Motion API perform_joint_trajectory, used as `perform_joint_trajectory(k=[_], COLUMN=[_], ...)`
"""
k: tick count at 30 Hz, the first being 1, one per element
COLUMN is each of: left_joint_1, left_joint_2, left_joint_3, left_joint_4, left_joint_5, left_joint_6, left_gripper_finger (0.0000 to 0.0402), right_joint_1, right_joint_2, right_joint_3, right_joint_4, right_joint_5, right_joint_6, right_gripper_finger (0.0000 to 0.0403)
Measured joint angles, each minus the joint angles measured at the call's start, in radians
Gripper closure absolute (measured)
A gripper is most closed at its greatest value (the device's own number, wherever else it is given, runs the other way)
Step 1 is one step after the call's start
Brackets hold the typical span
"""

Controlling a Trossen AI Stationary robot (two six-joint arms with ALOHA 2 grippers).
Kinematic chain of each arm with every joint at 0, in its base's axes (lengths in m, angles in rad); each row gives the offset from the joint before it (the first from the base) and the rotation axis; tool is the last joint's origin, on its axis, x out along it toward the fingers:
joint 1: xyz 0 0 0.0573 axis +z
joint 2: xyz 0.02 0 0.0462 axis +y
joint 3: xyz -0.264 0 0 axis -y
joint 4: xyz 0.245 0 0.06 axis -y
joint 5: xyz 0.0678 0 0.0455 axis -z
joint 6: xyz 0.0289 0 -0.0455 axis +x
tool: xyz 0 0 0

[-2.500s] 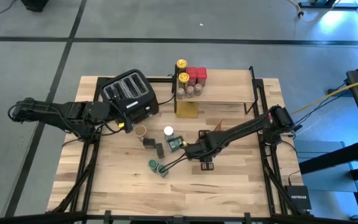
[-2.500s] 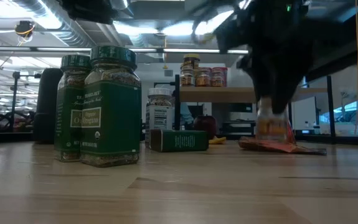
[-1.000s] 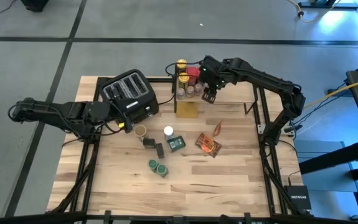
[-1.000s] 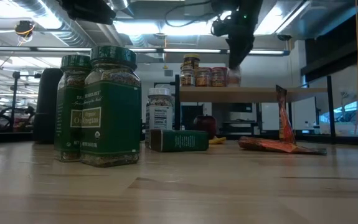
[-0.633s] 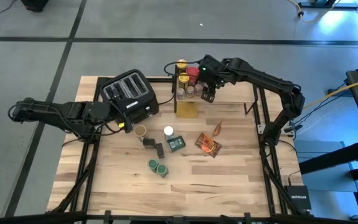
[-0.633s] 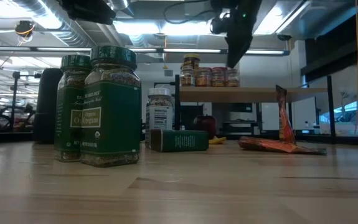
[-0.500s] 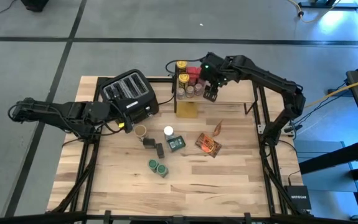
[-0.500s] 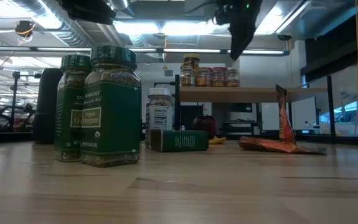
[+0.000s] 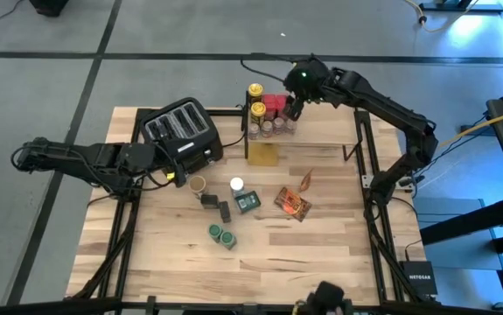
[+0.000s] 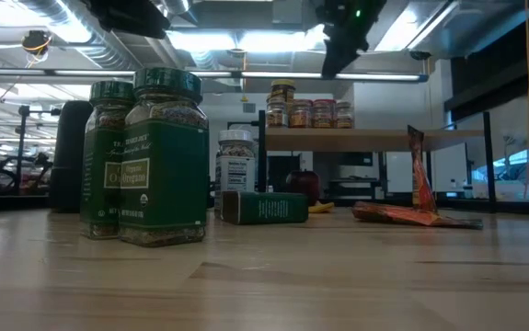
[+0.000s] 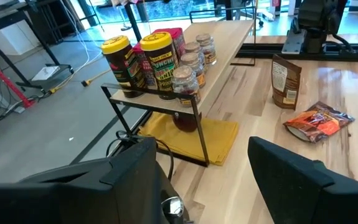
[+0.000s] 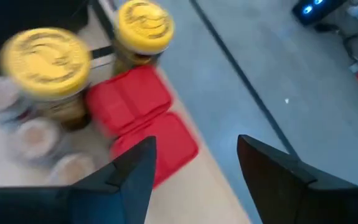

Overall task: Shelf spices
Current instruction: Put the green seasoning bottle on the shelf

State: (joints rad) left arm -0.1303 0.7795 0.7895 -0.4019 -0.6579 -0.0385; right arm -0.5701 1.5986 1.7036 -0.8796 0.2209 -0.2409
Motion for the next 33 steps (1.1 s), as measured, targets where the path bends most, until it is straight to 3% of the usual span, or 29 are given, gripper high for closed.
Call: perform_joint_trajectory(k=[5,9,16,26,33], left_joint_1=[0.000,0.000,0.000,0.000,-0.001], left_joint_2=[0.000,0.000,0.000,0.000,0.000], left_joint_3=[0.000,0.000,0.000,0.000,0.000], left_joint_4=[-0.002,-0.002,0.000,0.001,0.000], left_joint_5=[0.000,0.000,0.000,0.000,0.000], left_joint_6=[0.000,0.000,0.000,0.001,-0.007], left_gripper_finger=[0.0153,0.0153,0.0153,0.0153,0.0153], right_joint_1=[-0.095,-0.162,-0.184,-0.120,0.088], right_joint_2=[0.003,0.003,0.003,-0.061,-0.158], right_joint_3=[-0.114,-0.194,-0.302,-0.173,-0.108], right_joint_4=[0.167,0.295,0.412,0.267,0.014], right_joint_5=[-0.017,-0.113,-0.136,-0.029,-0.041], right_joint_6=[-0.044,-0.036,-0.045,-0.063,0.002], right_gripper_finger=[0.0173,0.0173,0.0173,0.0173,0.0173])
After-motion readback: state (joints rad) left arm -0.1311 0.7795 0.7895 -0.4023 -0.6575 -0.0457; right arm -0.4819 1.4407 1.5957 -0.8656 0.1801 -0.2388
